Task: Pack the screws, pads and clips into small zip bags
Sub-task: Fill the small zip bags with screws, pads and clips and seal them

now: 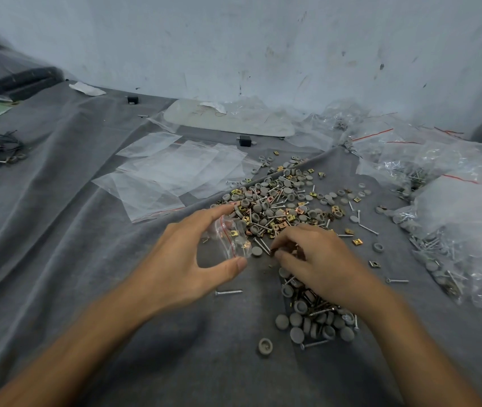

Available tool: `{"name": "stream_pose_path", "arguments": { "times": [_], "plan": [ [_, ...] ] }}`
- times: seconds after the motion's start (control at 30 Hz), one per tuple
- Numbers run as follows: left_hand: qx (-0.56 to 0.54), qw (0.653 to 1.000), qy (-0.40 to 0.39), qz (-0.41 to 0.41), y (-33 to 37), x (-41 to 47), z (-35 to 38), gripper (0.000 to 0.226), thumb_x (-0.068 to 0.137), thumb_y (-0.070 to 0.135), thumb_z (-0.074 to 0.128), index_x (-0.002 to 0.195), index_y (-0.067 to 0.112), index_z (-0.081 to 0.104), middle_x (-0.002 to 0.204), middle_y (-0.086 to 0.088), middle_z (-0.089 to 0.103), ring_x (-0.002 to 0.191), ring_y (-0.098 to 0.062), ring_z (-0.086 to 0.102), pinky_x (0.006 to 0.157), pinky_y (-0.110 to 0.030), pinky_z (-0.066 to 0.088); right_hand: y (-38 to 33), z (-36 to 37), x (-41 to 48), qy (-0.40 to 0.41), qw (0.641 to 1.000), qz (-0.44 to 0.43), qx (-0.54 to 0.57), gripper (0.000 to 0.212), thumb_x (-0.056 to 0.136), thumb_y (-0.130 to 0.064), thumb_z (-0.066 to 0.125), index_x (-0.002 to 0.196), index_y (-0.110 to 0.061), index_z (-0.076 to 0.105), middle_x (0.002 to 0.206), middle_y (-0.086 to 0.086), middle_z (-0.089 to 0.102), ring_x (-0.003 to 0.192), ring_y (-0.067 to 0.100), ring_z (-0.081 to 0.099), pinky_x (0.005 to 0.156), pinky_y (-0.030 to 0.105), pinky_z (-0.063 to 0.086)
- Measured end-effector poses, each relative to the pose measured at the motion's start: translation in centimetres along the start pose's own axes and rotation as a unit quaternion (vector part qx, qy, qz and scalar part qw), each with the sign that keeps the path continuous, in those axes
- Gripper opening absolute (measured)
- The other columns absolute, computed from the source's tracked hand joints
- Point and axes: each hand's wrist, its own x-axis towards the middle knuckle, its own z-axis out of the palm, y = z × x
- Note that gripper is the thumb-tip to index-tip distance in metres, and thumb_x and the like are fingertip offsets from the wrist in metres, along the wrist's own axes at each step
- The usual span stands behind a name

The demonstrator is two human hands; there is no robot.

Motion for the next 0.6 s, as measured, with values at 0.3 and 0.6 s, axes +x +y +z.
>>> {"name": "stream_pose_path", "arguments": {
  "times": [0.3,0.6],
  "plan": [
    [0.012,1.0,-0.005,0.001,-0.3,0.08,0.22,0.086,0.072,0.077,0.062,0.149,0.049,0.034,0.149,0.027,0.044,0.14,-0.003,0.04,0.115,-0.042,0.039,-0.53,-0.74,-0.1,0.04,0.964,-0.019,0.262,0.015,0.097,-0.022,0.067,0.105,-0.033,0.073,0.085,-0.005,0.07,0.075,0.008,0.062,0.065,0.021,0.048],
    [0.008,1.0,-0.003,0.006,-0.29,0.05,0.13,0.084,0.073,0.077,0.062,0.147,0.051,0.033,0.148,0.026,0.046,0.139,-0.001,0.04,0.114,-0.043,0.039,-0.51,-0.71,-0.21,0.033,0.988,0.016,0.148,0.017,0.095,-0.02,0.065,0.095,-0.035,0.071,0.091,-0.014,0.067,0.085,0.002,0.062,0.07,0.014,0.048]
  ]
}}
